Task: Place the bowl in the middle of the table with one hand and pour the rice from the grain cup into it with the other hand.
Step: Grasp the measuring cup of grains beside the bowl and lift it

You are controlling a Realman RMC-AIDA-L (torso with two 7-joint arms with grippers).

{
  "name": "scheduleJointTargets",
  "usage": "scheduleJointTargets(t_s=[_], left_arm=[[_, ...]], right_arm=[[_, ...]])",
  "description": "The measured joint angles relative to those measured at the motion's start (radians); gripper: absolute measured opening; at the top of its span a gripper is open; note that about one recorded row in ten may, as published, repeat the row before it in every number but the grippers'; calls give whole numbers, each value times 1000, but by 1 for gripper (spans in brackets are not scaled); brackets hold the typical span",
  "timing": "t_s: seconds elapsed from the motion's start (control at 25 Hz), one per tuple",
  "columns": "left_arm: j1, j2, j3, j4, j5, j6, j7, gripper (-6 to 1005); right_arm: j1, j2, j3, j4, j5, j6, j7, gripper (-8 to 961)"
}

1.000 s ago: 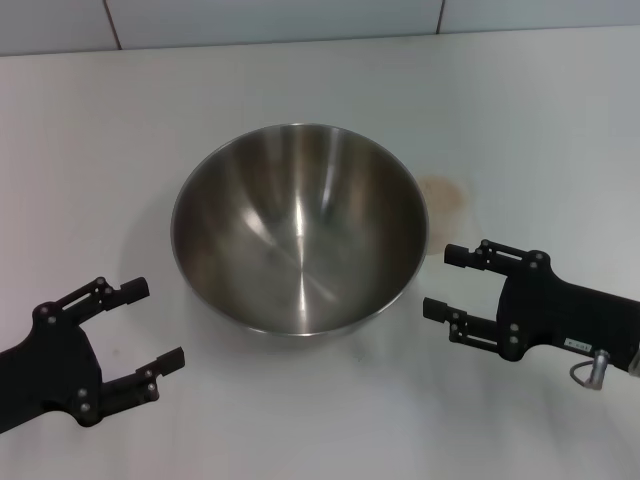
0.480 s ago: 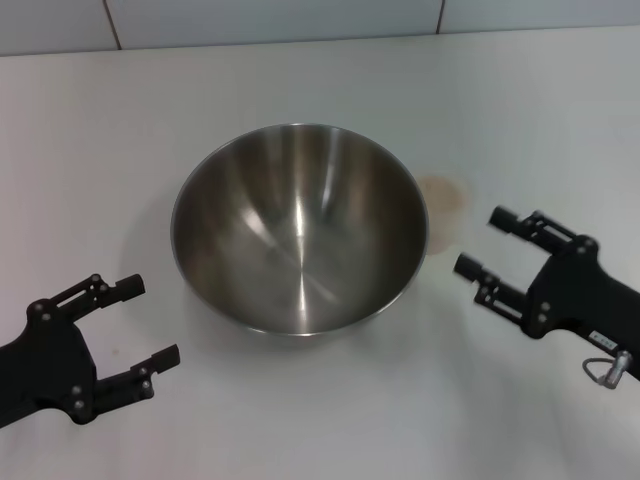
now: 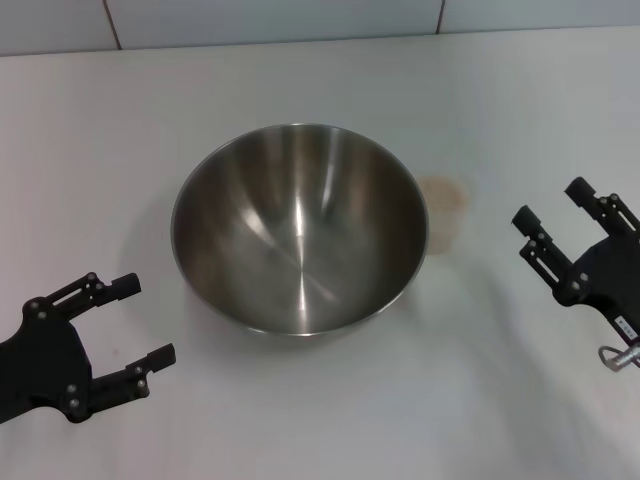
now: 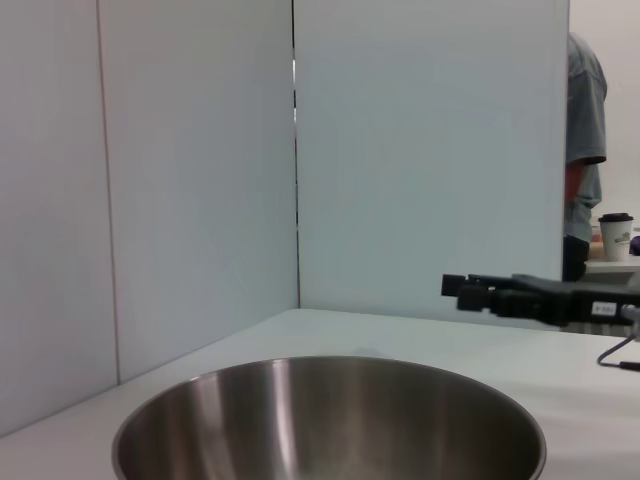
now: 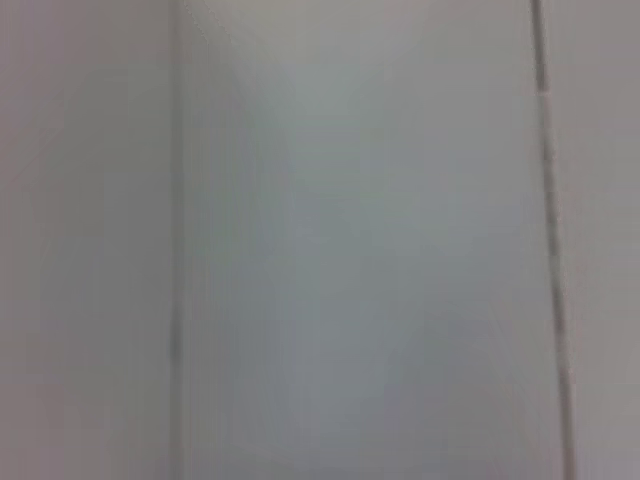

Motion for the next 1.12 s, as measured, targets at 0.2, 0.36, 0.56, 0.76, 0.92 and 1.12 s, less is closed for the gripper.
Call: scheduleJointTargets(t_s=[0.2,0.36,0.56,0.76,0.92,1.12], left_arm=[[-8,8,1,1,0,19,-15,813],[-10,10,-1,2,0,25,-15,813],[-11,15,-1,0,0,22,-15,813],[-11,15,-1,0,0,23,-15,813],[-10,15,-1,0,0,24,-15,813],[-10,15,-1,0,-2,24,-14,813]], right_arm=[[-12,2,66,66,0,76,-77,687],[-5,2,77,80,0,139,-81,686],[16,2,90,95,0,219,-91,687],[43,2,103,108,0,287,-103,687],[61,2,118,115,0,336,-104,687],[63,1,124,119,0,342,-104,687]])
